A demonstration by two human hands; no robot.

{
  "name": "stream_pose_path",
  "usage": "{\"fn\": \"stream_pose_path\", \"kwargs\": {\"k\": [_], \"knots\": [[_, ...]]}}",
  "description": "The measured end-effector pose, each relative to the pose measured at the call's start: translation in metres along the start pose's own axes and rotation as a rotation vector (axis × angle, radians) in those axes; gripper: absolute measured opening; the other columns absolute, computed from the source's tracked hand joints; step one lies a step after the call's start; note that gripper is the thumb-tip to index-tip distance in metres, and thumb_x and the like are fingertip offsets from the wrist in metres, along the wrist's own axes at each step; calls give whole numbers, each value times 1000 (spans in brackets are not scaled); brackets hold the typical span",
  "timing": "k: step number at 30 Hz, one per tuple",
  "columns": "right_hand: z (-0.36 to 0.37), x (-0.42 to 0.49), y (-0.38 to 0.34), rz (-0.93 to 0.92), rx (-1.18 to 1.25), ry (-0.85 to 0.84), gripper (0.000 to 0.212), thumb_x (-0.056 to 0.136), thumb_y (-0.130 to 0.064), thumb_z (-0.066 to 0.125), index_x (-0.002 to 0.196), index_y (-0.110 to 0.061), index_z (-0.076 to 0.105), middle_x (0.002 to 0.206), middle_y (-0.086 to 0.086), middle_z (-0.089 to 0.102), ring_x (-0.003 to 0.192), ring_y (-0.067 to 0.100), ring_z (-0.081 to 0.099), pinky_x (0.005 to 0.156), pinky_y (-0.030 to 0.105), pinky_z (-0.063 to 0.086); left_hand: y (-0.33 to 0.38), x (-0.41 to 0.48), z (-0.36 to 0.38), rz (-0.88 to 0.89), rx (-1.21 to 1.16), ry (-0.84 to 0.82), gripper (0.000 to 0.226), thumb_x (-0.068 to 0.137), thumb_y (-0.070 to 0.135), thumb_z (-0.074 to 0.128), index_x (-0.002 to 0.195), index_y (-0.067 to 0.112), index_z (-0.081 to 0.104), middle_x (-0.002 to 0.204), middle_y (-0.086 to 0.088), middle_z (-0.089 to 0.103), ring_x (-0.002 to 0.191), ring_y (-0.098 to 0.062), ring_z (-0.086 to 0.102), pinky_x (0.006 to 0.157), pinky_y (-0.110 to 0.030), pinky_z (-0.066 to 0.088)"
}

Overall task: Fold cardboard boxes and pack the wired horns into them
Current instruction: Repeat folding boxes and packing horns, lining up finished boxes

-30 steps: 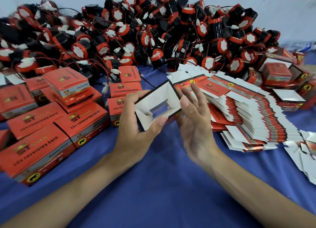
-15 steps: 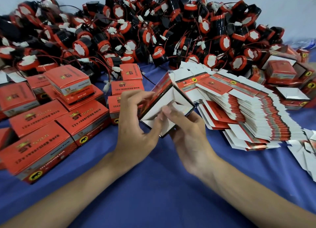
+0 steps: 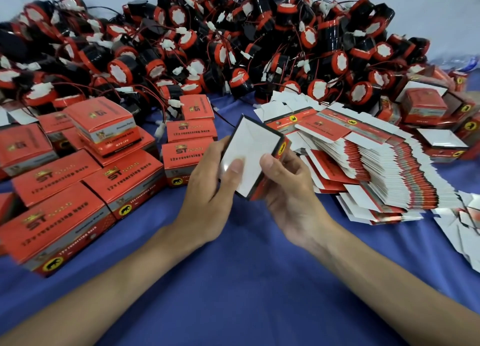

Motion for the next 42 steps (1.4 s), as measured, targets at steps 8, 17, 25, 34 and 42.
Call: {"fn": "stream_pose_path", "kwargs": {"k": [8, 17, 25, 34, 42], "knots": [[6, -1, -26, -306, -451, -59, 23, 73, -11, 72, 95, -13, 68, 86, 1, 75, 79, 16, 71, 70, 27, 57, -8, 2, 8, -98, -147, -156, 25, 100, 31, 28, 119, 41, 42, 125, 20, 54, 118, 4, 49, 100, -18, 39], [7, 7, -14, -485, -2033, -185, 36, 75, -17, 67, 107, -8, 54, 95, 10, 65, 82, 38, 62, 60, 37, 44, -7, 3, -8, -51, -62, 121, 51, 95, 30, 42, 143, 20, 29, 140, -4, 41, 131, -7, 43, 108, -25, 35], [39, 2, -2, -544, -1795, -708, 15, 72, -9, 57, 85, -4, 62, 70, 1, 63, 58, 25, 50, 50, 30, 32, -8, 9, -18, 41, 233, 227, 63, 83, -2, 39, 143, 17, 36, 136, 10, 39, 127, 9, 33, 108, -9, 22], [2, 138, -57, -428, -1221, 86, 22, 85, 1, 49, 98, -5, 65, 90, 16, 68, 88, 29, 66, 82, 39, 52, -9, 15, -27, 81, 395, 270, 80, 66, -13, 33, 141, 11, 43, 123, -1, 46, 115, 5, 34, 99, -2, 23], [-6, 155, 6, -57, -1971, 44, 33, 100, -18, 39, 126, -1, 49, 132, 22, 47, 123, 37, 47, 94, 40, 39, -8, 15, -33, 56, 425, 309, 77, 66, -13, 36, 139, 8, 46, 118, -12, 50, 112, -12, 42, 97, -3, 25]]}}
Point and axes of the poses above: each hand's wrist, its own x-axis towards the middle knuckle, its own z-axis out of the palm, y = z × x, the point moved 5 cm from there along x, towards the middle knuckle
